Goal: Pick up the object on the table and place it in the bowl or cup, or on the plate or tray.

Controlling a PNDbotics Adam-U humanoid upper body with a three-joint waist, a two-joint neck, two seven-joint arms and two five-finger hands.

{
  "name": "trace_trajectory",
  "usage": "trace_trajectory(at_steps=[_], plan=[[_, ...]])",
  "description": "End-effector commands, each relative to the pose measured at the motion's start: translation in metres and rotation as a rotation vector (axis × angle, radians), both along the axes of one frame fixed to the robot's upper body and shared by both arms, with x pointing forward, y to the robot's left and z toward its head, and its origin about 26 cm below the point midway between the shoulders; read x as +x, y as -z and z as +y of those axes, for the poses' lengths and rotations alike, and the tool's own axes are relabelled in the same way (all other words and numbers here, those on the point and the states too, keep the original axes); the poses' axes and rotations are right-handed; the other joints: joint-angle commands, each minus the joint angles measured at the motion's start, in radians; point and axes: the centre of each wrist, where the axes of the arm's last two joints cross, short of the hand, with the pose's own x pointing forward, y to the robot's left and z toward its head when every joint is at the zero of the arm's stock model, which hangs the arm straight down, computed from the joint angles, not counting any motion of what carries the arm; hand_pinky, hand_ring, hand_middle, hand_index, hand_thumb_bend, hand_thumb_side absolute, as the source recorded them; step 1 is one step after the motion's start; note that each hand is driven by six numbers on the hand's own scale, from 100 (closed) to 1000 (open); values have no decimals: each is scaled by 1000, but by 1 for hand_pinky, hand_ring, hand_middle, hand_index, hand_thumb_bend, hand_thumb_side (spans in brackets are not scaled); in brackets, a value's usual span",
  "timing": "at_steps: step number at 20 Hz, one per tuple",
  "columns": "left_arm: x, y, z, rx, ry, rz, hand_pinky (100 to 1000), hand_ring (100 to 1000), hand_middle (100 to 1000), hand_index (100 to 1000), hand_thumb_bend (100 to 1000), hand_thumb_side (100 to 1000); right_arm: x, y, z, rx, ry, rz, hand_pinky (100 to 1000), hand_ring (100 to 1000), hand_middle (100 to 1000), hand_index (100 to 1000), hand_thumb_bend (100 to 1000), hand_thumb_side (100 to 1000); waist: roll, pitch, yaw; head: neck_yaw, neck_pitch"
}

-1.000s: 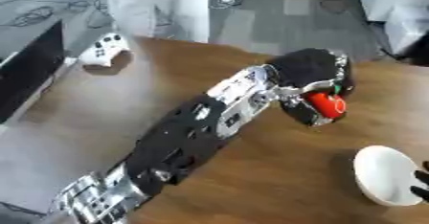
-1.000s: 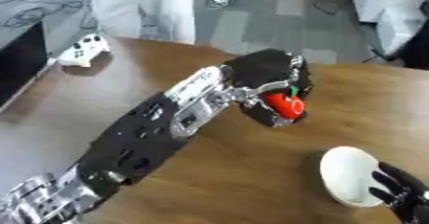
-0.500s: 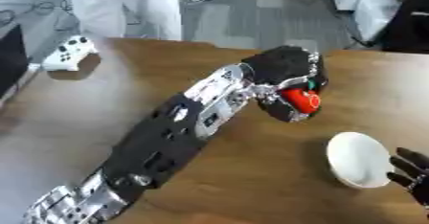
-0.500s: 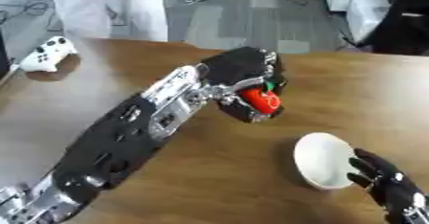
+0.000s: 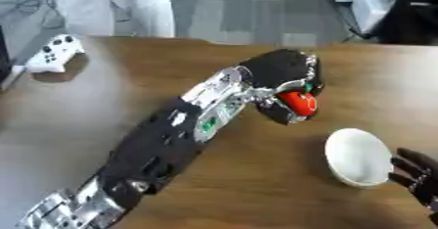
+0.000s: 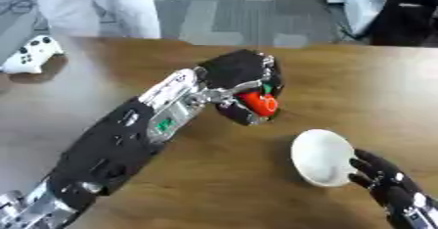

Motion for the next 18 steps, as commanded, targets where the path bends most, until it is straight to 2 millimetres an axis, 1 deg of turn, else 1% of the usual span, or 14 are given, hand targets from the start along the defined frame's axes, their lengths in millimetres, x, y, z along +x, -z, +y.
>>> trace_trajectory(at_steps=[1, 8, 18], plan=[[1, -10, -5, 3, 16, -34, 100, 100, 100, 168, 162, 100, 0, -8, -2, -17, -5, -23, 958, 1000, 1000, 1000, 100, 786, 1, -10, -4, -2, -5], [2, -16, -14, 19, 36, -55, 100, 100, 100, 168, 162, 100, 1, -8, -1, -26, -7, -20, 959, 1000, 1000, 1000, 100, 787, 12, -7, -19, -1, -4], [1, -16, -24, 42, 66, -53, 100, 100, 100, 169, 162, 100, 2, -5, -4, -35, 6, -8, 959, 1000, 1000, 1000, 100, 786, 23, -19, -32, 5, -1]])
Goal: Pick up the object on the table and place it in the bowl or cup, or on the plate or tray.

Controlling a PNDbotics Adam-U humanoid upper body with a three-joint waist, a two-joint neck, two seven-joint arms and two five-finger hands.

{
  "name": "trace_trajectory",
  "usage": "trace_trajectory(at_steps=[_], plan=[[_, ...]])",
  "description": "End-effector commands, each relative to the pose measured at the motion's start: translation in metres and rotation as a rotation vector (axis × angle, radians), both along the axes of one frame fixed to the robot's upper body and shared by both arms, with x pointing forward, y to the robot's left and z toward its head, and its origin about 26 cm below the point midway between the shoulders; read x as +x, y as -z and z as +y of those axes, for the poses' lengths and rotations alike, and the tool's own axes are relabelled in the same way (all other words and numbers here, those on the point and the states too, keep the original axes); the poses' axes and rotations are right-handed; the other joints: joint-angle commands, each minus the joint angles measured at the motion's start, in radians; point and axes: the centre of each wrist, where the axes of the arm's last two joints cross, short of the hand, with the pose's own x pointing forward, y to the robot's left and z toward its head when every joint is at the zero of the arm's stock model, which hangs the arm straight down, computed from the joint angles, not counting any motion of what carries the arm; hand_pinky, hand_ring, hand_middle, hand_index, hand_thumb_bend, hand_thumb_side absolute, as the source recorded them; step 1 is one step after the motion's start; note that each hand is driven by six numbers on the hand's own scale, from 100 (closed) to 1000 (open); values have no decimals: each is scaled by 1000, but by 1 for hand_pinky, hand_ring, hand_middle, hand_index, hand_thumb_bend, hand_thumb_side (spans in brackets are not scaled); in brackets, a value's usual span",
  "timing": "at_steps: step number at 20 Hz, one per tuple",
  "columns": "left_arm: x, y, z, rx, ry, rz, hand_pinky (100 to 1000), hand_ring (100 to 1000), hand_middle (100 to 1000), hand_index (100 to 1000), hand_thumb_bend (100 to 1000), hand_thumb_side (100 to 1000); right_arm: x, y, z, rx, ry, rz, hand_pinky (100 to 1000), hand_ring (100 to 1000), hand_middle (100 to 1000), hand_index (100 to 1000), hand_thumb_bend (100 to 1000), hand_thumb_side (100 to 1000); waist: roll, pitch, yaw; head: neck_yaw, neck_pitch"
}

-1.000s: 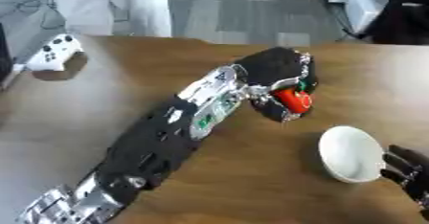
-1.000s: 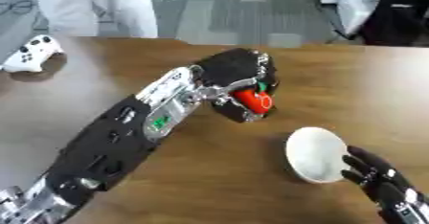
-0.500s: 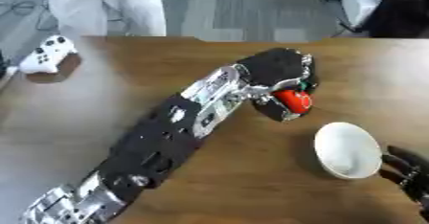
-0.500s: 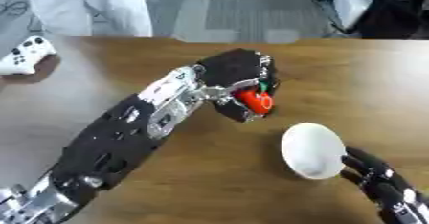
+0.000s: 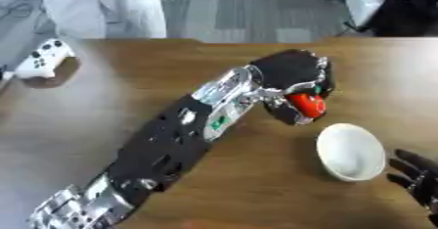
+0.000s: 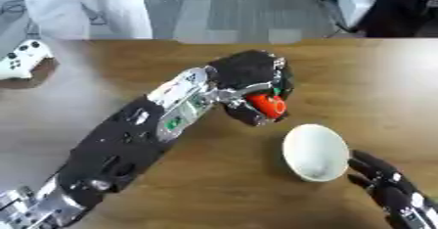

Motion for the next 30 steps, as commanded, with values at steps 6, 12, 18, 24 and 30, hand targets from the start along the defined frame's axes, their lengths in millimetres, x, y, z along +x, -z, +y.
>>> trace_trajectory(at_steps=[6, 12, 18, 24, 30], plan=[[-1, -9, -14, 19, 42, -26, 100, 100, 100, 169, 163, 100, 2, -3, -8, -23, 33, -14, 960, 1000, 1000, 1000, 100, 785, 5, -24, -14, 13, -2], [0, -10, -18, 27, 53, -29, 100, 100, 100, 169, 162, 100, 2, -3, -9, -27, 43, -18, 960, 1000, 1000, 1000, 100, 786, 11, -20, -26, 14, 0], [1, -10, -19, 33, 56, -33, 100, 100, 100, 171, 162, 100, 1, -3, -11, -32, 46, -24, 961, 1000, 1000, 1000, 100, 712, 17, -15, -36, 11, 0], [2, -8, -21, 42, 58, -31, 100, 100, 100, 172, 161, 100, 2, -4, -10, -34, 40, -30, 956, 1000, 1000, 1000, 100, 711, 21, -7, -49, 12, -5], [4, -5, -23, 52, 63, -31, 100, 100, 100, 173, 163, 100, 2, -5, -9, -37, 36, -32, 956, 1000, 1000, 1000, 100, 711, 26, 3, -60, 11, -8]])
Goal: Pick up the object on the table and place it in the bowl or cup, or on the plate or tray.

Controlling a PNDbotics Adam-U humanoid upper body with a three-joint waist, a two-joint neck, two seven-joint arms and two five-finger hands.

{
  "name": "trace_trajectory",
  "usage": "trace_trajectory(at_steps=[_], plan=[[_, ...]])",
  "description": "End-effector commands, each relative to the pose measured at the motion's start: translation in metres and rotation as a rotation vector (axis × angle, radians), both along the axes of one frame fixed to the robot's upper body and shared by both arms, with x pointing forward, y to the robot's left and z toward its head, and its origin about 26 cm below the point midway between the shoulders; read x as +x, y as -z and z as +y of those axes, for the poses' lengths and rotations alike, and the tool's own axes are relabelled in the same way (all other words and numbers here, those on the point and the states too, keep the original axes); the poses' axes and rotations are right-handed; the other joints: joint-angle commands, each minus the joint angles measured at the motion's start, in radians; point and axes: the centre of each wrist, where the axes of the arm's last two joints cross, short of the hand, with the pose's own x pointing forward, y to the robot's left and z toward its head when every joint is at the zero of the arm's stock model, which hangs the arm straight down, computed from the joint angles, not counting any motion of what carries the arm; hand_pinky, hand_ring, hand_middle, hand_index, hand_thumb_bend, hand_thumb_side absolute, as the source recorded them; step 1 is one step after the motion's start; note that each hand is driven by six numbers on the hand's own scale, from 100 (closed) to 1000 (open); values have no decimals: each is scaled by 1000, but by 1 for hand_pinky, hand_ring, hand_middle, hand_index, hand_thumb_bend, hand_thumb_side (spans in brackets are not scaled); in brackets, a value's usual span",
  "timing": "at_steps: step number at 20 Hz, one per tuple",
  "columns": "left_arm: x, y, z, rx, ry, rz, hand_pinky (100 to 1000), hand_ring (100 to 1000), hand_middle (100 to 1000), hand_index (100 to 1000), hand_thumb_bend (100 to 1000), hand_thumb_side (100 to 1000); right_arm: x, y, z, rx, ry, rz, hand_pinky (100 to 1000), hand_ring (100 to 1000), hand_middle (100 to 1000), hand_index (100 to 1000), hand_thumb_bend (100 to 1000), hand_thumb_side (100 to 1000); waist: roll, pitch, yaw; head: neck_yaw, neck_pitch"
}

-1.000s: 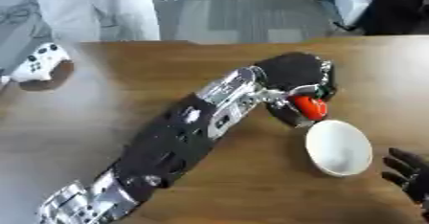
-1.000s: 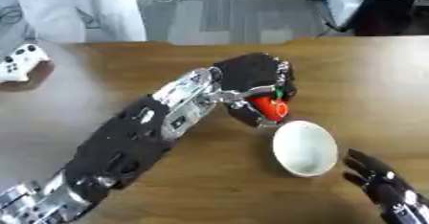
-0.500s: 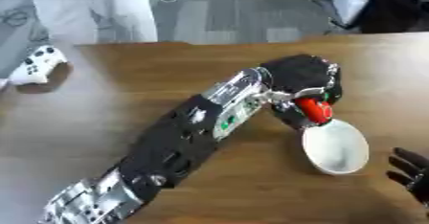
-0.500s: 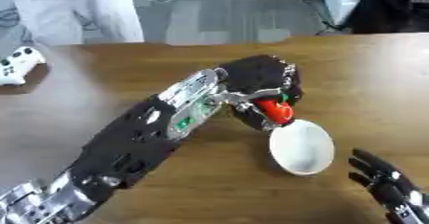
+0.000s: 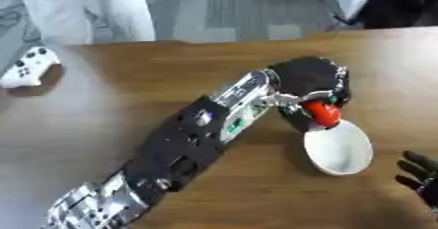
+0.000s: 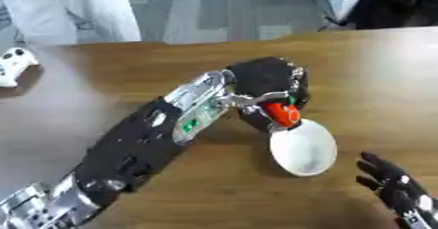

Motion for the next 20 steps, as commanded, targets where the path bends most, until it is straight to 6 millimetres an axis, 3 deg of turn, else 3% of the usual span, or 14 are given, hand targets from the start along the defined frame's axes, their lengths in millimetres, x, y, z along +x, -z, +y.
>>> trace_trajectory(at_steps=[1, 20], plan=[[0, -11, -5, 4, 16, -35, 100, 100, 100, 173, 163, 100, 1, -7, -1, -15, -6, -25, 956, 1000, 1000, 1000, 100, 711, -2, -9, -4, 2, -8], [2, -21, -12, 37, 39, -75, 100, 100, 100, 193, 206, 100, 5, -8, 2, -33, -21, -15, 955, 1000, 1000, 1000, 100, 707, 16, 8, -21, 1, -7]])
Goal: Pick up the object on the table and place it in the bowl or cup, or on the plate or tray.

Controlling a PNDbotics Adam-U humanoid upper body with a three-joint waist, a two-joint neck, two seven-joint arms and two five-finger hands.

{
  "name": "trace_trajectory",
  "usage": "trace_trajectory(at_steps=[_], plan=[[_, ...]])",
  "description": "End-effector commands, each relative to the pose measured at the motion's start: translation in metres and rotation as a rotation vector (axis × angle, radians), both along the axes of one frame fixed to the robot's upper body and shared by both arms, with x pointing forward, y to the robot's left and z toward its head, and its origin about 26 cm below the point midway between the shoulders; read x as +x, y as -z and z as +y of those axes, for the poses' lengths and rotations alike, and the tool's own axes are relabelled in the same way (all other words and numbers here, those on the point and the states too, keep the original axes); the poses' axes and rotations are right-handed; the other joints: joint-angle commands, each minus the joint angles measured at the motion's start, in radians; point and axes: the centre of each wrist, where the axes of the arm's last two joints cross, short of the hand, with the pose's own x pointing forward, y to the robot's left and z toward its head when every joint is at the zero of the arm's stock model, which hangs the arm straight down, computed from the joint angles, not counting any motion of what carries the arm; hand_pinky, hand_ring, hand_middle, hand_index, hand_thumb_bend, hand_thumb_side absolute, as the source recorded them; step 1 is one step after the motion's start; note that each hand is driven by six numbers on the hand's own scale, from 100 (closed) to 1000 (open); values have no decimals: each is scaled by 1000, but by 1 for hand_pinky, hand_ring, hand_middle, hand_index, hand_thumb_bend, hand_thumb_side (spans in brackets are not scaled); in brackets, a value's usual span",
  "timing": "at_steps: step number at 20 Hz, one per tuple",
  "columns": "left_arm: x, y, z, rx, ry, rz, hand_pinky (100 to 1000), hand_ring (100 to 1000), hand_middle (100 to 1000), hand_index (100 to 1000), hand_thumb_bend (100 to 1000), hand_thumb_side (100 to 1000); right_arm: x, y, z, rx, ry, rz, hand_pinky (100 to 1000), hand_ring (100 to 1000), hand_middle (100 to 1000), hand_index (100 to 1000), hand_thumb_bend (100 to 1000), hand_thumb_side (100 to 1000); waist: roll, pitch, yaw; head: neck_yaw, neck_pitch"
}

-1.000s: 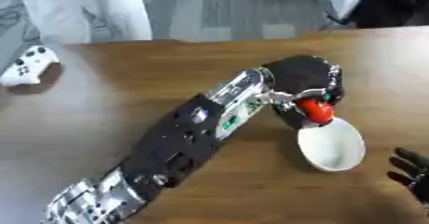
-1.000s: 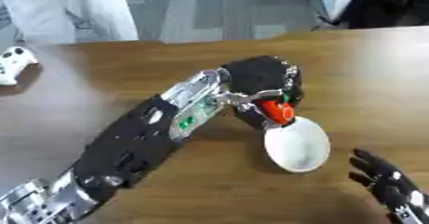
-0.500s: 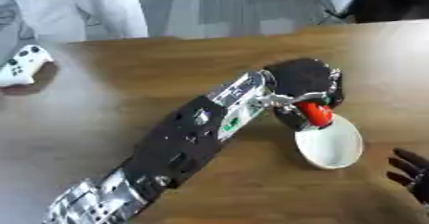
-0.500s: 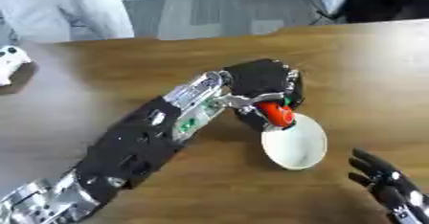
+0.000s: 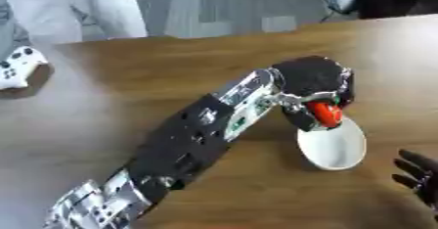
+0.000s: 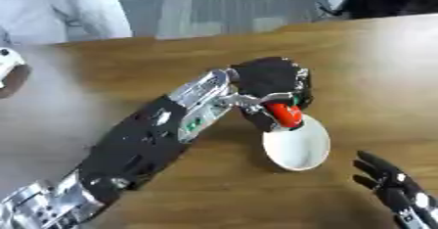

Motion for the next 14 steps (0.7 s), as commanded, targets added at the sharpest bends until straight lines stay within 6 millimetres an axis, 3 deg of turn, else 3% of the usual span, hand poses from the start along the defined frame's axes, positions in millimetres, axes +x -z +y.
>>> trace_trajectory(at_steps=[1, 14], plan=[[-1, -16, -7, 8, 23, -48, 100, 100, 100, 193, 207, 100, 2, -6, -1, -16, -6, -17, 955, 1000, 1000, 1000, 100, 707, -4, -14, 1, 0, -6], [-24, -29, -33, 27, 156, -59, 100, 100, 100, 194, 214, 100, 4, 6, -16, -40, 89, -18, 952, 1000, 1000, 1000, 100, 692, -5, -33, 5, -5, 12]])
